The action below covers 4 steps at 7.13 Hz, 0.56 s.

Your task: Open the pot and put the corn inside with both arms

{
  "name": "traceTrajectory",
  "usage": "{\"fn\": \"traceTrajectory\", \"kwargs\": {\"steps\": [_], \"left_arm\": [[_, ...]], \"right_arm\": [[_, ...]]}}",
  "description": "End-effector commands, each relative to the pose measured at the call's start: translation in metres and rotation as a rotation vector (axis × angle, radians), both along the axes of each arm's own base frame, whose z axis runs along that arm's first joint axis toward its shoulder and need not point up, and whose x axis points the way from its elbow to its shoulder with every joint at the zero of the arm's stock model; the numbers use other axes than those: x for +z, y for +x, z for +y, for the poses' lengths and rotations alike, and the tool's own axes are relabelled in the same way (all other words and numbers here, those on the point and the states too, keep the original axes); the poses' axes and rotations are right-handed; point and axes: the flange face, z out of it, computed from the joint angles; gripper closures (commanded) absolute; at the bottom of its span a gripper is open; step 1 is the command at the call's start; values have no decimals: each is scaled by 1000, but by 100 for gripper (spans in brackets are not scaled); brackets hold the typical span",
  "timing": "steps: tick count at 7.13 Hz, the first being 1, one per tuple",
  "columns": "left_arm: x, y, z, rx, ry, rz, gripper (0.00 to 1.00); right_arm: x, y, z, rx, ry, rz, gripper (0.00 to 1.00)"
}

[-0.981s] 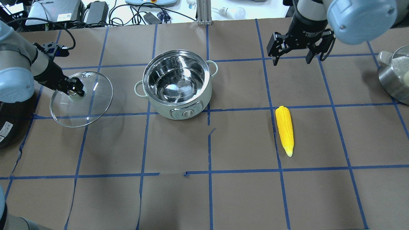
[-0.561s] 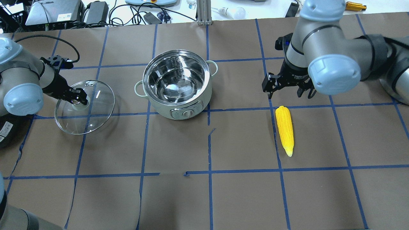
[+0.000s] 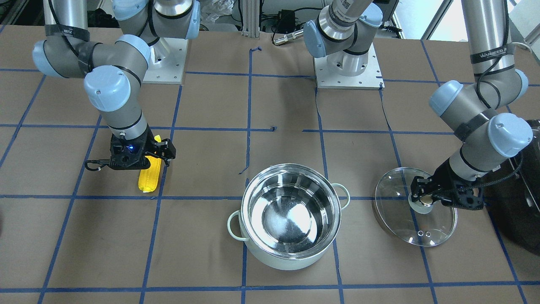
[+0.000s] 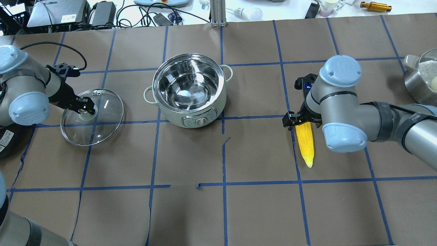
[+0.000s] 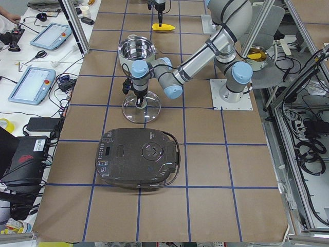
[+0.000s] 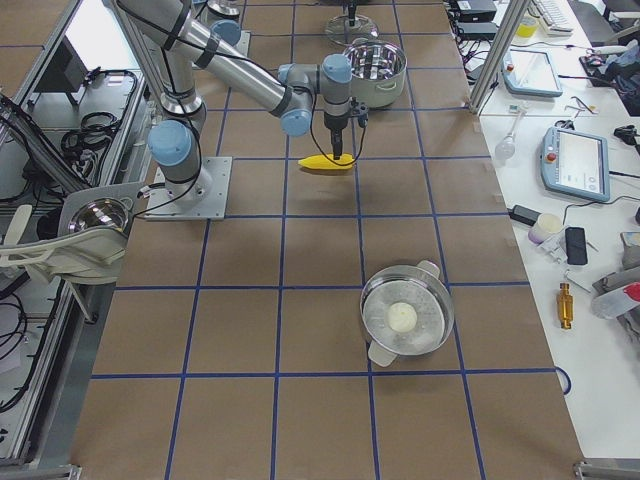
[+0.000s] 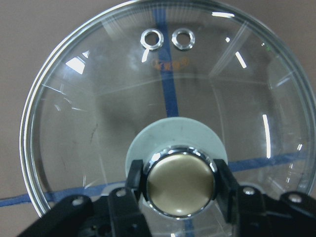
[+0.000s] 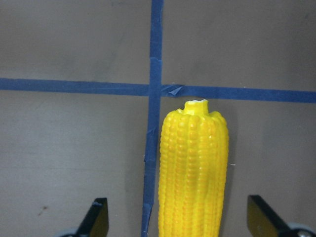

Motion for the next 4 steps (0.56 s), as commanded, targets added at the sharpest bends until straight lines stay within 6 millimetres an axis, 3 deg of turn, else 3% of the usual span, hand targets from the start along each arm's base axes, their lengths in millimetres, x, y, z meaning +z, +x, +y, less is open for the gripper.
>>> {"fn": "traceTrajectory", "kwargs": {"steps": [1, 2, 3, 4], "left_arm": [[2, 0, 0, 11, -1, -4, 2], [29, -8, 0, 15, -34, -27, 0], [69, -15, -2, 4, -46, -27, 0], [127, -43, -3, -32, 4, 1, 0]], "right_arm": [[-29, -5, 11, 2, 18, -5, 8], [-32, -4, 11, 0, 25, -17, 16], [-32, -4, 11, -1, 27, -16, 29], [-32, -4, 11, -3, 27, -16, 56]]}}
